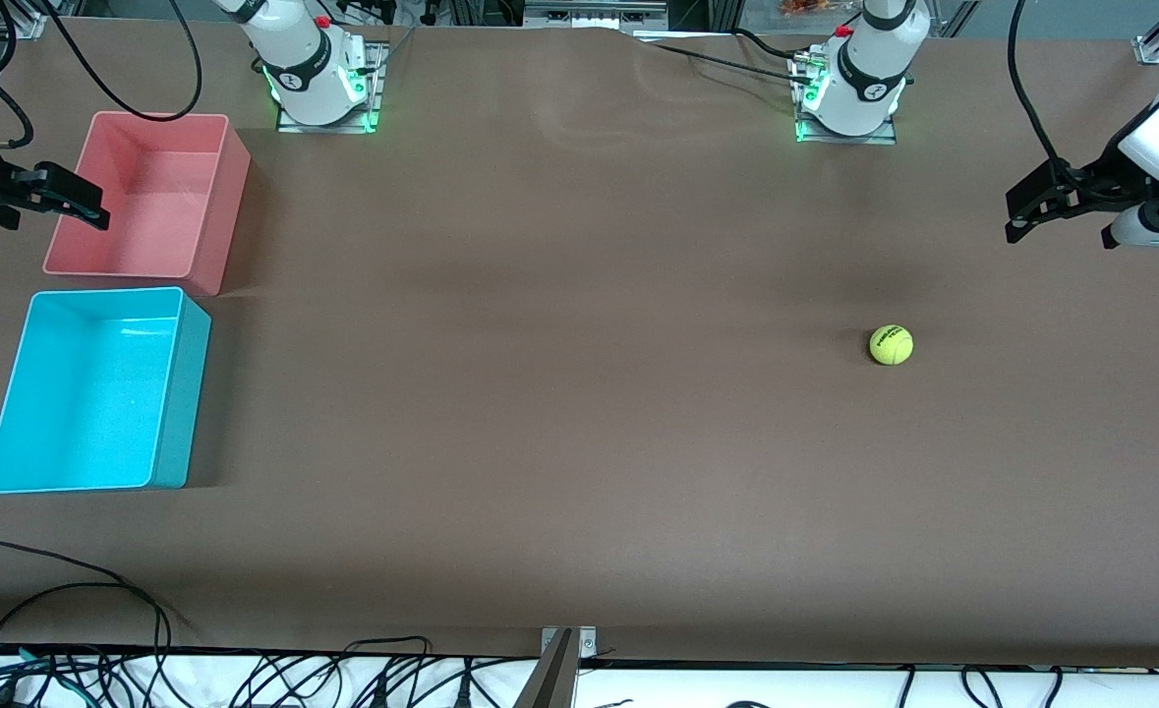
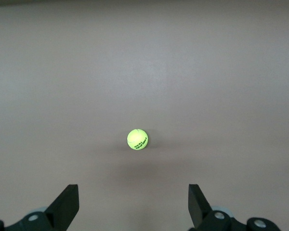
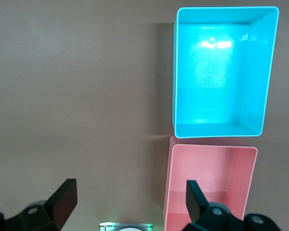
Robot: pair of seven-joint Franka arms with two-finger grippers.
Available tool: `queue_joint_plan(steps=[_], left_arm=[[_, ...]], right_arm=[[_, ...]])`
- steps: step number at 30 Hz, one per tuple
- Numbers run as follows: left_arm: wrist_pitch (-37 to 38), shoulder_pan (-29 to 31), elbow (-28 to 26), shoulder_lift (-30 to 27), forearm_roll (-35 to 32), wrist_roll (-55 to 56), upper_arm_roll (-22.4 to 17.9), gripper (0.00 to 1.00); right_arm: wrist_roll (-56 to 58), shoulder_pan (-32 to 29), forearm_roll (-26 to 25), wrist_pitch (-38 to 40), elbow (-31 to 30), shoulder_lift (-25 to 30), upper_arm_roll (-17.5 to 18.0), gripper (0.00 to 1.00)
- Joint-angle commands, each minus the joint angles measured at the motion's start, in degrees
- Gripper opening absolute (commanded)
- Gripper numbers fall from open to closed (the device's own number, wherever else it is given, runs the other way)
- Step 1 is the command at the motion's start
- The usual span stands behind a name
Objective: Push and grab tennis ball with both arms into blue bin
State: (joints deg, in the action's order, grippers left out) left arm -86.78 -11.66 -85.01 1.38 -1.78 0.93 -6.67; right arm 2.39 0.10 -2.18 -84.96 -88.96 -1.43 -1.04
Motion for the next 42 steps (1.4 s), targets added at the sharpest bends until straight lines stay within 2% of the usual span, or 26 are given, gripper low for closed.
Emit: queue_joint_plan(steps=[1, 42], left_arm=[[-0.3, -0.3, 0.8, 0.4, 0.3, 0.6, 0.1, 1.00], [0.0, -0.8, 2.4, 0.4, 0.4, 0.6, 0.5, 1.00]], right_arm=[[-0.3, -0.7, -0.4, 1.2, 1.1, 0.1, 0.7, 1.00], [-0.2, -0.5, -0.5, 0.7, 1.2, -0.1, 0.9, 1.00]])
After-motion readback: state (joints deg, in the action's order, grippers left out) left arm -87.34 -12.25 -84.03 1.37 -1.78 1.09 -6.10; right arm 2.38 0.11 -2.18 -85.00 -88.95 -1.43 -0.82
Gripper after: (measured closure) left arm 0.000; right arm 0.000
